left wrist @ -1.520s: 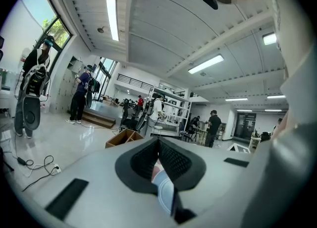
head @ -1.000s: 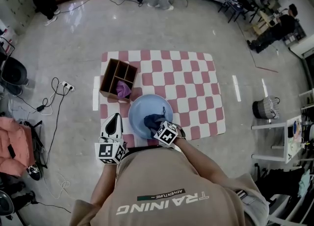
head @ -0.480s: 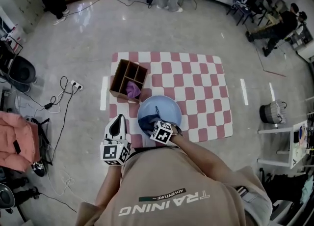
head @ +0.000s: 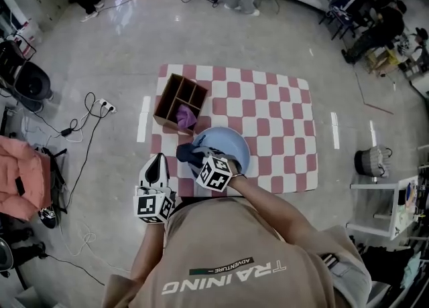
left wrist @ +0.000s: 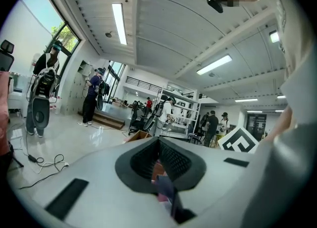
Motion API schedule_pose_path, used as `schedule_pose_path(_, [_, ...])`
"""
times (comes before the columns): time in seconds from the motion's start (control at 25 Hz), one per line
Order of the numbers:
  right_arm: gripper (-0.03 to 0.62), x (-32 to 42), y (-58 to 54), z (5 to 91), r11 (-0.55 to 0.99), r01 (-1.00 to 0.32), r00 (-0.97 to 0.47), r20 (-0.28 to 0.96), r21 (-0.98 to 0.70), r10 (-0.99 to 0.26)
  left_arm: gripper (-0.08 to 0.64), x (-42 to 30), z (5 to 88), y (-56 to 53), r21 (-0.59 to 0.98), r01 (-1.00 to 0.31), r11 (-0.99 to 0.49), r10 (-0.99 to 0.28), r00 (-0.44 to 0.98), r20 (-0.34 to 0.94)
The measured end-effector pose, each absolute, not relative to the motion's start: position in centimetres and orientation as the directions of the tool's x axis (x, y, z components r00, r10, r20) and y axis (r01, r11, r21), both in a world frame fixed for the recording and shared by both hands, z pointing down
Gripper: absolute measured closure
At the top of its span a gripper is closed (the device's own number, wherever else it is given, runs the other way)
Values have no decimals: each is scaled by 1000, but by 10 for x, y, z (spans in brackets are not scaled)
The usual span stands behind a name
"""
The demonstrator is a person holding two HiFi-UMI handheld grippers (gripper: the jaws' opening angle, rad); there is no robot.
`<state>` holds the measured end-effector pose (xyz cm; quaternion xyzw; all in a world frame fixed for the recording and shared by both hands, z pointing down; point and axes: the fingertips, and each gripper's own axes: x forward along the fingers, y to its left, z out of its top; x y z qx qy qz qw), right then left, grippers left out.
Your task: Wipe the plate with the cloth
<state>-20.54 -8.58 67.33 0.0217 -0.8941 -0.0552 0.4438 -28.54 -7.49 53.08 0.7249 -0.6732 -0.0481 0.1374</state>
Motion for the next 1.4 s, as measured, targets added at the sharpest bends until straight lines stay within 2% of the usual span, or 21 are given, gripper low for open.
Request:
schedule_pose_path(0.2, [477,-219,-89,702,986,114,-546,837,120,-38,549,-279,515,-81,249,-966,-67,-992,91,86])
schedule_pose_path(0.36, [477,-218,-105,708,993,101,-555,832,65,2,549,-280,509,-74,232,-972,-47,-995,67,80])
schedule_pose_path(0.76, [477,-185,-165,710,988,49,-523,847,144,-97,549,-286,517,-65,234,-972,27,-995,-3,102])
schedule_pose_path(1.04, [476,-147,-209,710,980,-45,-497,847,193,-190,549,-274,515,-66,219,-976,11,-994,14,111])
schedule_pose_path(1.4, [476,-67,-234,704,953,-245,-465,841,177,-275,549,-248,519,-73,212,-975,-65,-987,93,128])
